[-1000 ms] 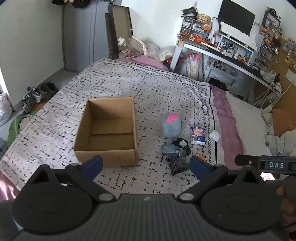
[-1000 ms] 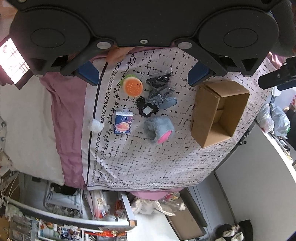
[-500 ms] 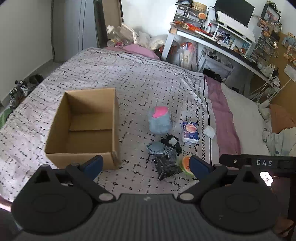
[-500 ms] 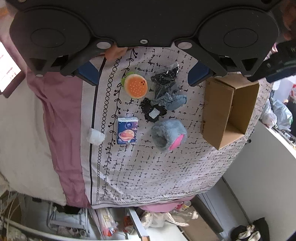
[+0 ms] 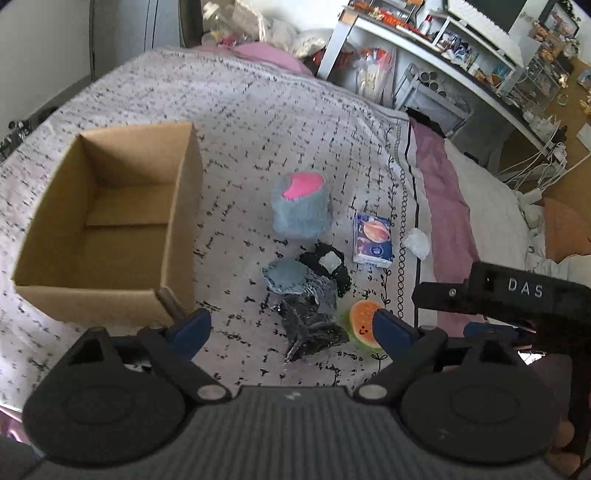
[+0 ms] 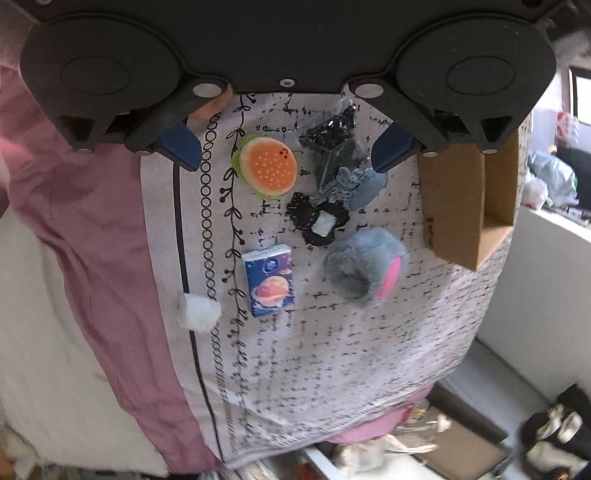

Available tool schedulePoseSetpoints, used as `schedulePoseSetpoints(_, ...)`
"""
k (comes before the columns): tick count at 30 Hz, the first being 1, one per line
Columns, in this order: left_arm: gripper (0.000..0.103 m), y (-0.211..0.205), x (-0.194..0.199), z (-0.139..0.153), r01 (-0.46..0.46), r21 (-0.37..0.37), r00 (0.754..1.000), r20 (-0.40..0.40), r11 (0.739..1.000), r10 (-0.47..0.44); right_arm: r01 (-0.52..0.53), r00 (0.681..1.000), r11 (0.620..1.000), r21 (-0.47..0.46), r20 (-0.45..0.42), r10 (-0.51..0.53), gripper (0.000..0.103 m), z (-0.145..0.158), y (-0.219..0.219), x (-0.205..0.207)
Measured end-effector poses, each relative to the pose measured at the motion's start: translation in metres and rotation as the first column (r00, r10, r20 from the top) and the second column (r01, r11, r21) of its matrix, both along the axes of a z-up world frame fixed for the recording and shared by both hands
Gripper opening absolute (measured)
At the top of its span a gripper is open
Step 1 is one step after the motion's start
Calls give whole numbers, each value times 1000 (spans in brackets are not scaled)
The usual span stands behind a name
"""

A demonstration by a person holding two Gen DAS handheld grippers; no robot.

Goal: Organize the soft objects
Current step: 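Close the left tool on the clear bag of black items while the right tool grasps the orange burger plush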

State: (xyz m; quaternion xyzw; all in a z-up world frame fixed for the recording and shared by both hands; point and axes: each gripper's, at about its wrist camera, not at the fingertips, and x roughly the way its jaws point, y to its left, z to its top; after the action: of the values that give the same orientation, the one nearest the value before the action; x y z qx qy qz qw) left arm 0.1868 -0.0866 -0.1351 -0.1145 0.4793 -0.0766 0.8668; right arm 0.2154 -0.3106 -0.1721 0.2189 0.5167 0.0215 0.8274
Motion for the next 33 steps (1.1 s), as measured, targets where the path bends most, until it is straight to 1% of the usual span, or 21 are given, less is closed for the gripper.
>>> schedulePoseSetpoints(1, 93, -2, 3, -4, -1, -1, 1000, -7, 1000, 1, 16, 1000, 1000, 5, -14, -16, 95, -5, -2, 3)
schedulePoseSetpoints(3, 90, -6, 8, -12, -5, -5, 1000, -24, 1000, 5, 39, 998, 999, 27, -43, -38, 89, -15, -6, 8)
schedulePoseSetpoints(5, 88, -11, 13, -19, -3, -9, 999, -39, 1000, 3, 58, 996, 997, 43, -69, -55, 87, -24, -9, 13)
schedulePoseSetpoints(9, 83, -20, 22, -31, 1, -1, 999, -54, 1000, -1, 87, 991, 993, 73, -109, -79, 79, -39, -13, 20)
schedulePoseSetpoints(12, 78, -24, 29, -42, 3, 1, 997, -76, 1000, -3, 90, 989, 991, 94, -123, -78, 78, -49, -14, 26)
schedulePoseSetpoints(14, 77, -26, 33, -49, 4, 1, 996, -93, 1000, -4, 97, 987, 989, 112, -137, -81, 78, -56, -14, 29)
schedulePoseSetpoints(20, 77, -34, 42, -71, 29, 17, 990, -136, 999, -26, 125, 978, 983, 136, -183, -99, 77, -74, -15, 37)
schedulePoseSetpoints(25, 77, -38, 47, -85, 39, 8, 987, -154, 999, -37, 147, 969, 979, 142, -220, -113, 77, -85, -17, 43)
schedulePoseSetpoints(27, 74, -39, 49, -88, 40, 0, 987, -157, 999, -39, 136, 967, 981, 140, -233, -101, 71, -89, -14, 46)
schedulePoseSetpoints(29, 73, -41, 51, -91, 45, -3, 987, -157, 999, -45, 127, 965, 984, 122, -244, -95, 69, -93, -9, 49)
schedulePoseSetpoints(31, 68, -43, 53, -94, 45, -5, 986, -158, 999, -45, 123, 961, 987, 101, -261, -93, 65, -98, -6, 53)
schedulePoseSetpoints(32, 62, -43, 54, -96, 44, -19, 986, -162, 999, -46, 122, 960, 988, 97, -266, -93, 63, -100, -5, 54)
schedulePoseSetpoints(33, 60, -43, 55, -98, 40, -33, 985, -168, 999, -45, 119, 960, 989, 93, -264, -91, 56, -101, -4, 55)
